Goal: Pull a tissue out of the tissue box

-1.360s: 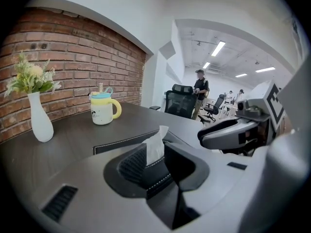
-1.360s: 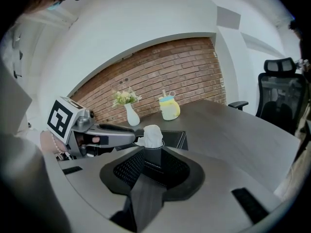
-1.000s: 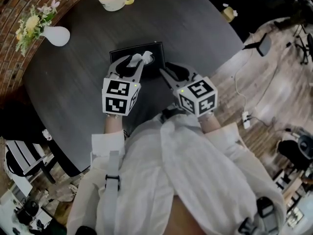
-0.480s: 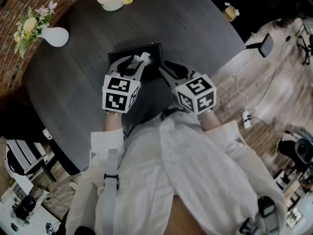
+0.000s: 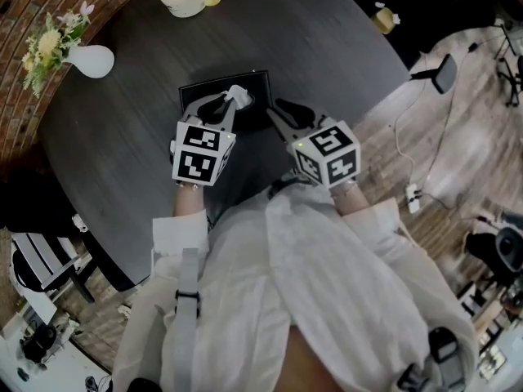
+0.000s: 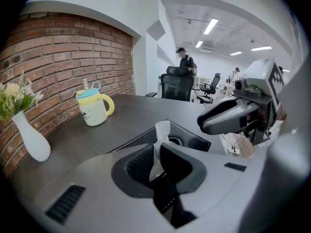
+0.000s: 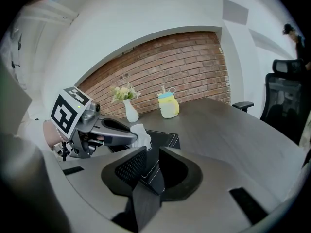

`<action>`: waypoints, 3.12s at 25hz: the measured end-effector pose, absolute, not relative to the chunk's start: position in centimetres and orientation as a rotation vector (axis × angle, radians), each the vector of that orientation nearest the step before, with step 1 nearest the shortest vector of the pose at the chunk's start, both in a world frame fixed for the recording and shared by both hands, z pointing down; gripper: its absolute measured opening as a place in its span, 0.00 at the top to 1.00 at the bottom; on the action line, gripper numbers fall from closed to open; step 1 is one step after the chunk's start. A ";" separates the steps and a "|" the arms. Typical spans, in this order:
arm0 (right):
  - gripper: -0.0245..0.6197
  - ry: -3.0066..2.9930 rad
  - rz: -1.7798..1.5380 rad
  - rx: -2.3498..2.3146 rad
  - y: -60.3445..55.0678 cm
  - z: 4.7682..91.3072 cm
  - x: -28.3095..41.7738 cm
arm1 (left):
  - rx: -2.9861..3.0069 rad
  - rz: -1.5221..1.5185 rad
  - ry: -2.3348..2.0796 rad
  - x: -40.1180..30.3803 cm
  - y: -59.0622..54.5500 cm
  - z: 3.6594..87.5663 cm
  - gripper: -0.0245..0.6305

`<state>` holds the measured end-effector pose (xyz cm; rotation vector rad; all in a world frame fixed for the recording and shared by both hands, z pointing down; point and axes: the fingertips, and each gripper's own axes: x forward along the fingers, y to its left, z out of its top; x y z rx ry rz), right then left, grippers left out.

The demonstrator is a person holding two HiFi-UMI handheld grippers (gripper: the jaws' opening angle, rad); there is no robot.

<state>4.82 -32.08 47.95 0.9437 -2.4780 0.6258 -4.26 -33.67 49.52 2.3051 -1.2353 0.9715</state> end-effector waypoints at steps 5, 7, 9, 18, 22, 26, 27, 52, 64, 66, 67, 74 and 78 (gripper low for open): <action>0.85 -2.465 0.608 0.952 -31.8 47.9 5.1 | 2.306 0.964 -1.231 -4.0 -33.4 49.4 0.94; 0.90 -2.474 0.595 0.937 -31.6 47.8 4.9 | 2.315 0.963 -1.237 -4.0 -33.4 49.1 0.95; 0.93 -2.487 0.582 0.922 -31.3 47.5 4.8 | 2.325 0.946 -1.242 -3.9 -33.4 48.7 0.95; 0.95 -2.512 0.599 0.914 -30.9 46.9 4.5 | 2.335 0.886 -1.244 -3.8 -32.8 47.6 0.95; 0.95 -2.518 0.591 0.910 -30.8 46.7 4.2 | 2.338 0.865 -1.270 -4.1 -32.9 47.1 0.95; 0.95 -2.523 0.581 0.917 -30.2 46.3 4.3 | 2.341 0.846 -1.282 -4.1 -32.3 46.5 0.95; 0.95 -2.525 0.578 0.918 -30.1 46.2 4.3 | 2.343 0.843 -1.285 -4.0 -32.2 46.4 0.95; 0.95 -2.405 0.552 0.885 -30.0 49.7 3.8 | 2.342 0.782 -1.313 -4.3 -32.5 45.6 0.95; 0.88 -2.368 0.441 0.871 -30.0 50.1 3.5 | 2.338 0.744 -1.325 -4.3 -32.7 45.3 0.95; 0.88 -2.362 0.444 0.865 -29.7 49.9 3.3 | 2.338 0.738 -1.327 -4.3 -32.7 45.2 0.95; 0.88 -2.361 0.445 0.863 -29.7 49.9 3.3 | 2.340 0.737 -1.329 -4.3 -32.7 45.1 0.95; 0.88 -2.361 0.445 0.872 -29.7 49.9 3.3 | 2.348 0.735 -1.332 -4.4 -32.7 44.9 0.95; 0.88 -2.362 0.424 0.885 -29.9 50.4 3.6 | 2.351 0.731 -1.333 -4.3 -32.5 44.8 0.95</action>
